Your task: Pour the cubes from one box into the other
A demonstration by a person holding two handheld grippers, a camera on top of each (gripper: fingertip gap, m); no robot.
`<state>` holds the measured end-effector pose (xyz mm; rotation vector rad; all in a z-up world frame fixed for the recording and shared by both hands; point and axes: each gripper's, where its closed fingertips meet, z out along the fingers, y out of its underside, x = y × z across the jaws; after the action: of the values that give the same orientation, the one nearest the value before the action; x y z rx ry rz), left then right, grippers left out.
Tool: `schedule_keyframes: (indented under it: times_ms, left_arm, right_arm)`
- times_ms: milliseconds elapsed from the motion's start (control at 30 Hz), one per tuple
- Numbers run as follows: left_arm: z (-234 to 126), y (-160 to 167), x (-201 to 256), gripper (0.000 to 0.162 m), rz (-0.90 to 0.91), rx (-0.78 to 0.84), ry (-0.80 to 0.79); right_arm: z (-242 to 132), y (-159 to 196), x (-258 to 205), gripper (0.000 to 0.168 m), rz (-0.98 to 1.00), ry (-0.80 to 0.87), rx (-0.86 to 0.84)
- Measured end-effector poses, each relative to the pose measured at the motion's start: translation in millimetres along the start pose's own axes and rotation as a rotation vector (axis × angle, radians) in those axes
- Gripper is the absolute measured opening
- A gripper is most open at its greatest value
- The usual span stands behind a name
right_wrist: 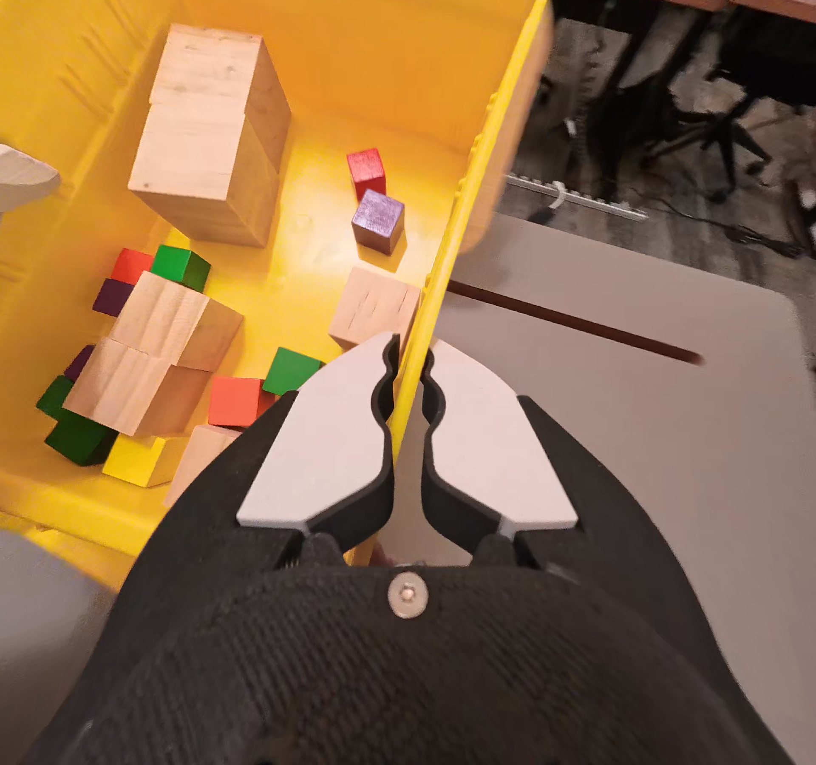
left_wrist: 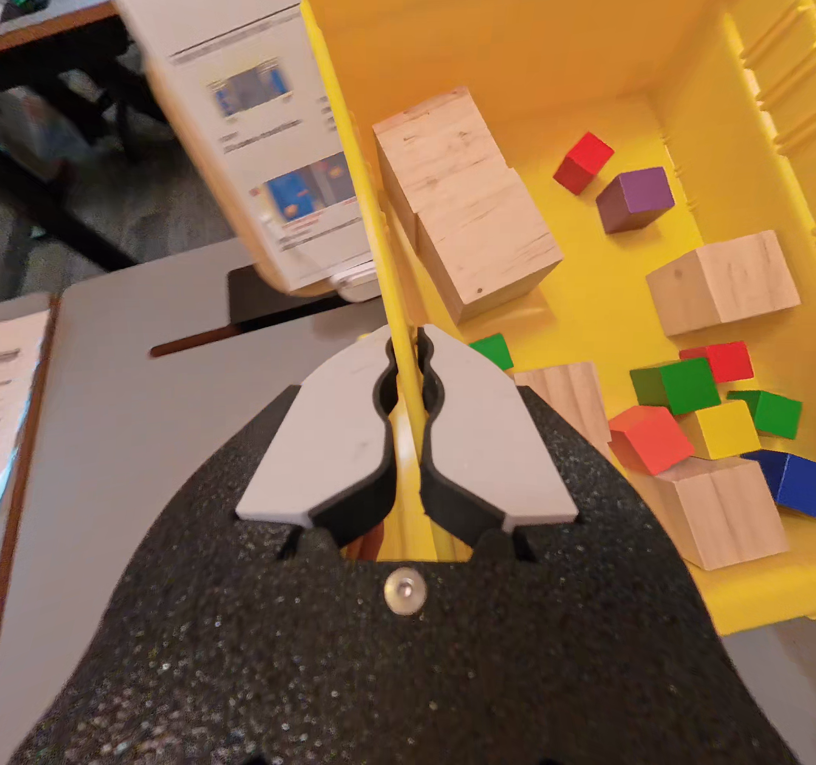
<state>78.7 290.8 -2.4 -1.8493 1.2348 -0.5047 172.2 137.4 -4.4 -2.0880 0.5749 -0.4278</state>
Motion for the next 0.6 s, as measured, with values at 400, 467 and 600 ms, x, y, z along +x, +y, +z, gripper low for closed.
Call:
schedule_keyframes:
  times_ms: [400,467,600]
  left_arm:
    - [-50,114,-222,0.005,-0.162,-0.133,-0.221]
    - [-51,128,-247,0.004,-0.162,-0.155,-0.226]
    - [-42,154,-286,0.004,-0.164,-0.182,-0.206]
  right_arm:
    - [72,-21,-237,0.010,-0.109,-0.311,-0.046]
    - [83,-17,-265,0.011,-0.102,-0.341,-0.061]
    - [100,-6,-309,0.018,-0.105,-0.367,-0.092]
